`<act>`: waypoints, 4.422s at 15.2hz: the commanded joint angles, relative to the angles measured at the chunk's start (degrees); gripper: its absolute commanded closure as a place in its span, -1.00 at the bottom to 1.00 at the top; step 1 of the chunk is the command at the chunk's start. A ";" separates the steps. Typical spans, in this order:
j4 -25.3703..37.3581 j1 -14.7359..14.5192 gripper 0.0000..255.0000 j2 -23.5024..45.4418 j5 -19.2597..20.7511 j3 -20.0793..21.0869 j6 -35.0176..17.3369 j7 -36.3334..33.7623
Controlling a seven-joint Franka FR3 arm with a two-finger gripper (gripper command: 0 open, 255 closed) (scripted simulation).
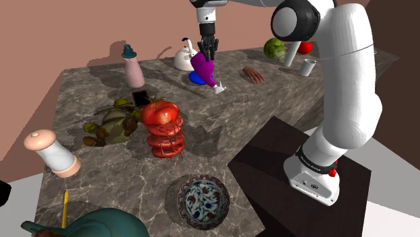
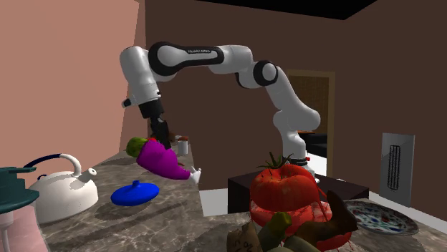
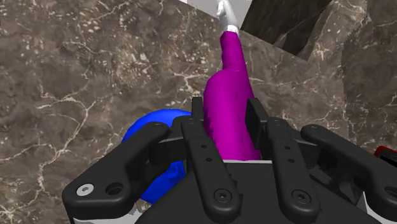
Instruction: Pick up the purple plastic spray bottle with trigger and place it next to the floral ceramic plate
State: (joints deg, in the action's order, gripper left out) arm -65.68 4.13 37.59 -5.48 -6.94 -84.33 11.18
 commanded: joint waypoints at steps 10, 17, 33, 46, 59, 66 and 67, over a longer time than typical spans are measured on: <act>-31.85 -6.35 1.00 -25.11 0.82 1.57 -7.21 -6.58; -44.74 -9.66 1.00 -38.25 0.16 4.12 -7.47 -12.38; -60.50 -16.97 1.00 -62.43 -7.21 13.42 -1.24 -28.23; -60.94 -23.49 1.00 -73.77 -18.00 23.50 5.51 -44.43; -61.05 -26.71 1.00 -76.84 -25.10 30.96 4.72 -53.72; -66.82 -27.02 1.00 -77.87 -26.03 32.24 0.13 -52.12; -67.61 -27.06 1.00 -77.97 -26.18 32.44 -0.54 -51.90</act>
State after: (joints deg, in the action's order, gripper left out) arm -132.18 -22.83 -40.07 -31.45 25.30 -84.07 -41.00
